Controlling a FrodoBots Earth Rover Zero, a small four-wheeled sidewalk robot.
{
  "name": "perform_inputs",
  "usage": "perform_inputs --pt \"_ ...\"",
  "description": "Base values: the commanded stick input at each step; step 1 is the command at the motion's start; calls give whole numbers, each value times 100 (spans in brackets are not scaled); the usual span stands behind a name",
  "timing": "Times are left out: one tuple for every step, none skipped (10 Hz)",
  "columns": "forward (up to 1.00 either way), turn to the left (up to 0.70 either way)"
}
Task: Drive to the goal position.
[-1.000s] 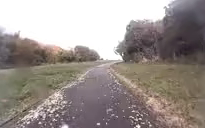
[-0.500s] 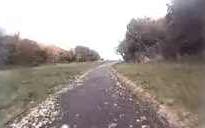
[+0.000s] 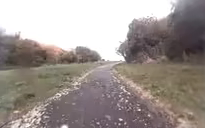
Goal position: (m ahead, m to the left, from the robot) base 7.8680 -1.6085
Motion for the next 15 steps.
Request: perform_inputs --pt "70 0" --pt "70 0" --pt "70 0" --pt "70 0" --pt "70 0" --pt "70 0" --pt "39 0" --pt "7 0" --pt "0 0" --pt "0 0" --pt "0 0" --pt "0 0" --pt "0 0" --pt "0 0" --pt "0 0"
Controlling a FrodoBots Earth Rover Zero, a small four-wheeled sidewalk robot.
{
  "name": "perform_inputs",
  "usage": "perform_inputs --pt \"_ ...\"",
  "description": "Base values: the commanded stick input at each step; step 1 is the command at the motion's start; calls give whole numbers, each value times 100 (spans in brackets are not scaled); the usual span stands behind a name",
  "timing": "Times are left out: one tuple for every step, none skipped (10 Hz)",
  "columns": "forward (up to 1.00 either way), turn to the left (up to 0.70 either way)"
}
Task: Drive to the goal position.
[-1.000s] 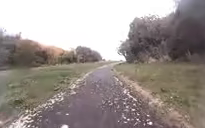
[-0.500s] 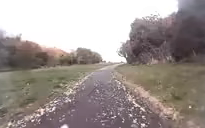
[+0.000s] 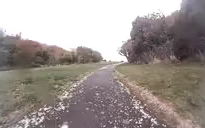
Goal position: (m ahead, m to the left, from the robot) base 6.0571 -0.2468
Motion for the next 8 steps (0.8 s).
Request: perform_inputs --pt "0 0" --pt "0 0" --pt "70 0" --pt "70 0" --pt "70 0" --pt "70 0" --pt "70 0" --pt "70 0"
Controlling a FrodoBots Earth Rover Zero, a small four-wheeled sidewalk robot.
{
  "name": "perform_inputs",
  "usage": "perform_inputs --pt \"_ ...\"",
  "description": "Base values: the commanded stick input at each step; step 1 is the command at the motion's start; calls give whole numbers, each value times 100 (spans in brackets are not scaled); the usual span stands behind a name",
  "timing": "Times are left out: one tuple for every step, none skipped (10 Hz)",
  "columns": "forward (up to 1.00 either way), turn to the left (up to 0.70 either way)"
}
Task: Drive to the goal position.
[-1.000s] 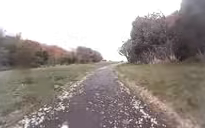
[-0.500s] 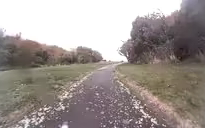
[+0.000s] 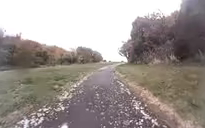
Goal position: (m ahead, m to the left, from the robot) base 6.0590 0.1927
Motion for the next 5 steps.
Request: perform_inputs --pt "70 0" --pt "70 0" --pt "70 0" --pt "70 0" --pt "70 0"
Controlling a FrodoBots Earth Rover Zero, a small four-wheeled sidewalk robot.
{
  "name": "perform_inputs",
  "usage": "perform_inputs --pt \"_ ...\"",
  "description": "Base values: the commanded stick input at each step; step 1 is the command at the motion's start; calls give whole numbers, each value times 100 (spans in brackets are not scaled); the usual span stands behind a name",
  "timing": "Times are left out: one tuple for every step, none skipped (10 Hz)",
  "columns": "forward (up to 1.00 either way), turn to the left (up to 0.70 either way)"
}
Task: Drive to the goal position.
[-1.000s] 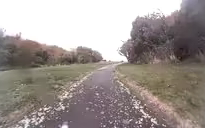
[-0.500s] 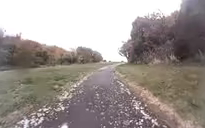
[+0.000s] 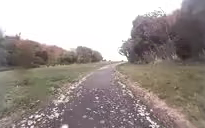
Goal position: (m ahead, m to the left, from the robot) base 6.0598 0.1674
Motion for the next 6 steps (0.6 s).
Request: perform_inputs --pt "70 0" --pt "70 0" --pt "70 0" --pt "76 0" --pt "82 0" --pt "85 0"
